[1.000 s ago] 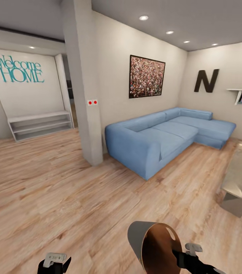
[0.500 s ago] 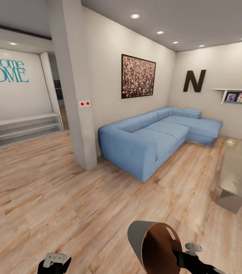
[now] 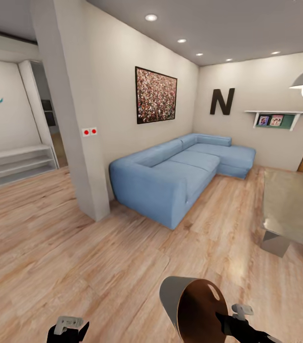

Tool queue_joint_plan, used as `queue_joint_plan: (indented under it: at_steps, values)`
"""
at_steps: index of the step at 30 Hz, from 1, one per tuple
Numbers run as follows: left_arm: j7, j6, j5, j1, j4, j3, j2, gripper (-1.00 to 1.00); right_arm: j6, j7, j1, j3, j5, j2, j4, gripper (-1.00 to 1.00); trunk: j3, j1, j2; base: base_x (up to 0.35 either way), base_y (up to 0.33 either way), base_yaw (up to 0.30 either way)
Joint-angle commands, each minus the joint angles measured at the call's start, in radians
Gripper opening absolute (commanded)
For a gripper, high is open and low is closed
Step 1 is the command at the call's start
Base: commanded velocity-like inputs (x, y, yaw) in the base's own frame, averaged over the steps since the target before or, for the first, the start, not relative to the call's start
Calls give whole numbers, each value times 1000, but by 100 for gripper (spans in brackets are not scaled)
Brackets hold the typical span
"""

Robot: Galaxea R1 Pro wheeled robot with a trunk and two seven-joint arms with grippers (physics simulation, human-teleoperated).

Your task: Put the three can of soda from the living room inside the tash can in the kitchen.

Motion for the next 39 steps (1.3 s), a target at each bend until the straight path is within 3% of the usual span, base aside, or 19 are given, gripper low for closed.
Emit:
queue_joint_plan:
  at_steps: [1, 27, 39]
  values:
    - [-2, 0, 1, 0, 0, 0, 0, 100, 1, 9, -1, -3, -11, 0, -2, -100, 0, 0, 0, 180, 286, -252]
    - [-12, 0, 4, 0, -1, 2, 1, 100, 2, 8, -1, -3, -11, 0, -2, -100, 0, 0, 0, 182, 261, -252]
    - [-12, -1, -3, 0, -3, -9, 0, 100, 2, 8, -1, -3, -11, 0, -2, -100, 0, 0, 0, 238, -56, -252]
